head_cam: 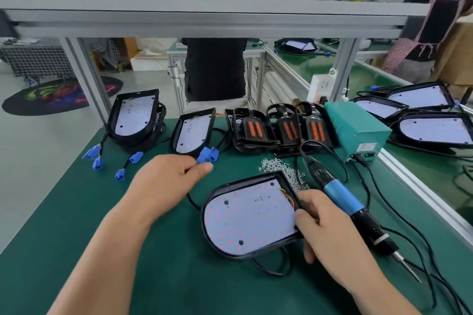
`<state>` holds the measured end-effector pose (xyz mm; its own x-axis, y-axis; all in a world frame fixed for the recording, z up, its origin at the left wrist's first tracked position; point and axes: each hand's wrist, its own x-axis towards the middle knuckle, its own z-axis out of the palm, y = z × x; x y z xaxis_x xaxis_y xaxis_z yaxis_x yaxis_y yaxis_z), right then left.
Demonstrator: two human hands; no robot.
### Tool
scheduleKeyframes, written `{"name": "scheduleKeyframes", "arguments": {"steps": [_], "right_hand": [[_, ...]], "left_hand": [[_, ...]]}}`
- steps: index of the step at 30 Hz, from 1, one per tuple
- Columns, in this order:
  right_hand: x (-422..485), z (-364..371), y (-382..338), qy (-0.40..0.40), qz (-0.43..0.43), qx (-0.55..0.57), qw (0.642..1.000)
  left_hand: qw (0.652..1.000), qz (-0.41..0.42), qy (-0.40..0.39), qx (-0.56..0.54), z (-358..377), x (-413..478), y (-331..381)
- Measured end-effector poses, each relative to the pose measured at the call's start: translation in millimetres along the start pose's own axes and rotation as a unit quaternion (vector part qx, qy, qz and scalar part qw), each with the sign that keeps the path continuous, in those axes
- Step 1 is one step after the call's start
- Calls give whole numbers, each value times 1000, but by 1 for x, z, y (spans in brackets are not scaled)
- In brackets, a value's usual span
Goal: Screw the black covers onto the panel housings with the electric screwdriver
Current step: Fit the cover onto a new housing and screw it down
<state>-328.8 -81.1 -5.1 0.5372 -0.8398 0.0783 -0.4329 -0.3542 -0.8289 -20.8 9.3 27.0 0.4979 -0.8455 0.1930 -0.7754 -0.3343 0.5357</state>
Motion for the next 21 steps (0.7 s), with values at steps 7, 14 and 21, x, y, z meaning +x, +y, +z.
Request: {"name": "scheduleKeyframes", "arguments": {"steps": [7, 14, 21], "right_hand": [[-14, -3, -3, -52, -33, -202, 977], [-28, -8, -12, -126, 26, -193, 973], [-31, -20, -16, -124, 1, -234, 964]], "left_hand": [[991, -115, 31, 60, 16, 11, -15], [957, -204, -71, 192, 14, 20, -32], [981, -146, -126, 9, -4, 6, -12]]}}
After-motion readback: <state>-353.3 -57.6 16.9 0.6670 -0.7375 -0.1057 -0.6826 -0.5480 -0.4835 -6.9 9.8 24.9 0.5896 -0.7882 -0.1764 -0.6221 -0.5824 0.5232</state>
